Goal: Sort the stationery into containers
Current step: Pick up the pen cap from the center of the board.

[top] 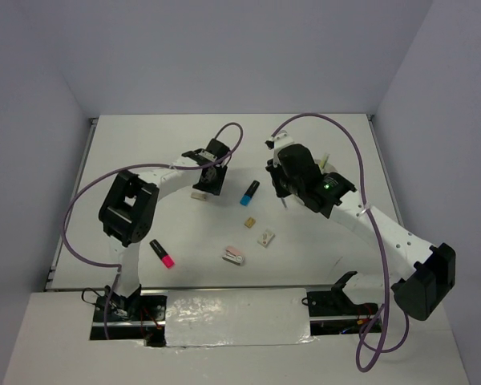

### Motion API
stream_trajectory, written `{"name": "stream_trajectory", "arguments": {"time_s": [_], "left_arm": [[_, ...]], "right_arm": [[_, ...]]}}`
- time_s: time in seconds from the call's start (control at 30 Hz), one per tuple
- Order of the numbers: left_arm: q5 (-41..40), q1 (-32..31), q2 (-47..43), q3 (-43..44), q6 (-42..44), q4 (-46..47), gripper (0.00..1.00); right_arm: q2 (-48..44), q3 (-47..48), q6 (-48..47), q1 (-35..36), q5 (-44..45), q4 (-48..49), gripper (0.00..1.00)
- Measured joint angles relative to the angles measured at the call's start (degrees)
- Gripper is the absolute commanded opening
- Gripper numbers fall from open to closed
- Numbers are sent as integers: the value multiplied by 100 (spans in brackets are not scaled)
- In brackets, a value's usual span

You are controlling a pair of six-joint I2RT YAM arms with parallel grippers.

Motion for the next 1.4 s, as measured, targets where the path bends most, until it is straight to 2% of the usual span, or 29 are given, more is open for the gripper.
{"name": "stream_trajectory", "arguments": {"time_s": [0.53, 0.57, 0.6, 0.67, 0.8, 0.87, 1.03, 1.2, 1.3, 1.4], "left_arm": [[175, 20, 197, -7, -13, 31, 43], [170, 20, 197, -7, -17, 35, 39], [168, 20, 205, -7, -20, 33, 30], [144, 20, 223, -4, -39, 48, 25], [109, 11, 234, 0, -48, 63, 4], [107, 9, 234, 0, -48, 63, 1], [153, 9, 201, -11, -72, 66, 0], [608, 20, -186, -356, -424, 190, 0], [933, 20, -951, -793, -831, 470, 0], [1303, 20, -2090, -1246, -1325, 1080, 0]], "right_arm": [[-72, 0, -2, 20, -109, -9, 0], [-72, 0, -2, 24, -111, -9, 0], [-72, 0, -2, 28, -116, -9, 0], [-72, 0, -2, 28, -125, -11, 0], [-111, 0, -2, 33, -138, -11, 0], [-149, -2, 0, 35, -142, -9, 0], [-284, -17, 17, 44, -297, 26, 0], [-586, -391, 125, 46, -743, 398, 0], [-883, -787, 326, 57, -1064, 745, 0], [-1300, -1292, 678, 111, -1368, 1340, 0]]}}
